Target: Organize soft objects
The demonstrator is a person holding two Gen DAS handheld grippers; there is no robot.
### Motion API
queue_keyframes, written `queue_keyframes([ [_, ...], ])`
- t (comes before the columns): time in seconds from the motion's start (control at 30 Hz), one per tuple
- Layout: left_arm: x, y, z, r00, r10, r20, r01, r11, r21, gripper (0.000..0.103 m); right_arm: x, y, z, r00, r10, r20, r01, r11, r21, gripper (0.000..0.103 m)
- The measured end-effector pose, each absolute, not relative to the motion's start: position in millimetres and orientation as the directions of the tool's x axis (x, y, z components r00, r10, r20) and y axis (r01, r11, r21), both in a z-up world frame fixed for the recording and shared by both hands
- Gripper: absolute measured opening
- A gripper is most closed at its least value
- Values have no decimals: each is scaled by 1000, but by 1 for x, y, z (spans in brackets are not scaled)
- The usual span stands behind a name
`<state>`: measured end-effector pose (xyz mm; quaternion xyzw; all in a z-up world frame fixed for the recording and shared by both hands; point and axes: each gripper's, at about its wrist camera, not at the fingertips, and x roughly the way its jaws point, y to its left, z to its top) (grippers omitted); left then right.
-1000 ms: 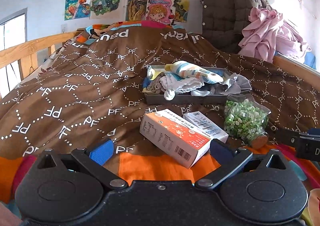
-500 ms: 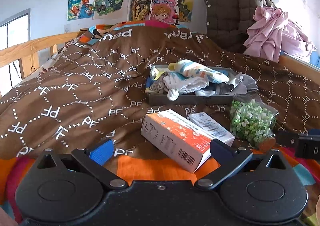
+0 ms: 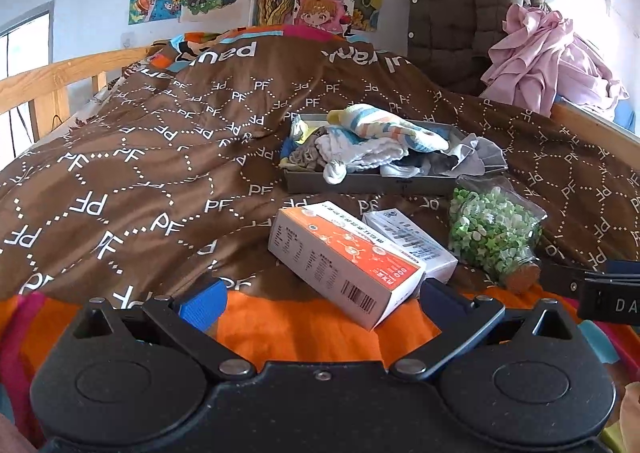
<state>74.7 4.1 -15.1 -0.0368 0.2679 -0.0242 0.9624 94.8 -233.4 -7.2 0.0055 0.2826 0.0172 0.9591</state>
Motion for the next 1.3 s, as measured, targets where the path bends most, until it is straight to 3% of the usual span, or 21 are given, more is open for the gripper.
queue_keyframes([
  [1.3,75,2,-17,850,-46,-525,15,998,-63,102,96,-237,-9,819,26,-573,-9,999,33,103],
])
